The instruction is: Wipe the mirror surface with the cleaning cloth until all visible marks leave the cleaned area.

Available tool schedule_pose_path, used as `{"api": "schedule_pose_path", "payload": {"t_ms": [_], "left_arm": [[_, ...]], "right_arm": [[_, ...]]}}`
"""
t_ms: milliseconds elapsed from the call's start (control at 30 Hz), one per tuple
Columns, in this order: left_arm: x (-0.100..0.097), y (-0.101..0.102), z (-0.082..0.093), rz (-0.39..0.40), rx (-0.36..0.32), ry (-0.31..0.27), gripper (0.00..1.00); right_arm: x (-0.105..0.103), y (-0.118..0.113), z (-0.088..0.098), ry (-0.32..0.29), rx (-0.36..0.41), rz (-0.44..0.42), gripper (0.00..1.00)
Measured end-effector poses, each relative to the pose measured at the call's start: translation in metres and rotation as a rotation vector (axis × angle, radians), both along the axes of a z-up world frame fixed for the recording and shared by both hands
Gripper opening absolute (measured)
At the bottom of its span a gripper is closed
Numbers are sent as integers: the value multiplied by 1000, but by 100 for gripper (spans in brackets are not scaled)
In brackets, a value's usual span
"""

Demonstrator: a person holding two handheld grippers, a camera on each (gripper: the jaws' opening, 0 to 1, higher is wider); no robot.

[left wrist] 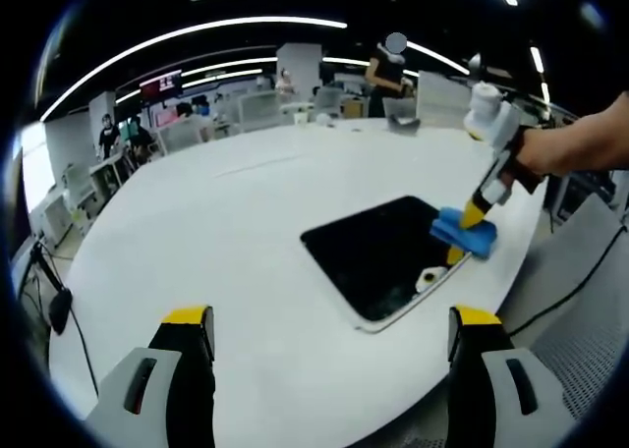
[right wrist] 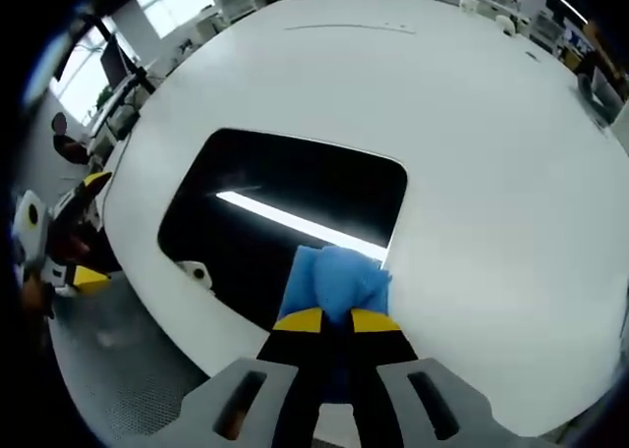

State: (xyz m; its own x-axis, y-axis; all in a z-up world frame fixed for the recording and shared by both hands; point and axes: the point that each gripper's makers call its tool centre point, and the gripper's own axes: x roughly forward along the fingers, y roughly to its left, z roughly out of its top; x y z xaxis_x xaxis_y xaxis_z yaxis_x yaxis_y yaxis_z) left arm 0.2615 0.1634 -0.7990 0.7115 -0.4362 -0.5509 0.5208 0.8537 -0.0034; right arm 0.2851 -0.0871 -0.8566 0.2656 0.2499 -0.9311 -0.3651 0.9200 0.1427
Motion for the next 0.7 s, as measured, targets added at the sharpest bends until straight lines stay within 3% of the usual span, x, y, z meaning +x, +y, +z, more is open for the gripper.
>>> {"api": "schedule_pose_path", "payload": {"t_ms": [700], "left_arm": [[-1, -1, 0, -2, 5, 5, 99]], "right_arm": [[0, 0, 0, -2, 20, -9, 3]]}}
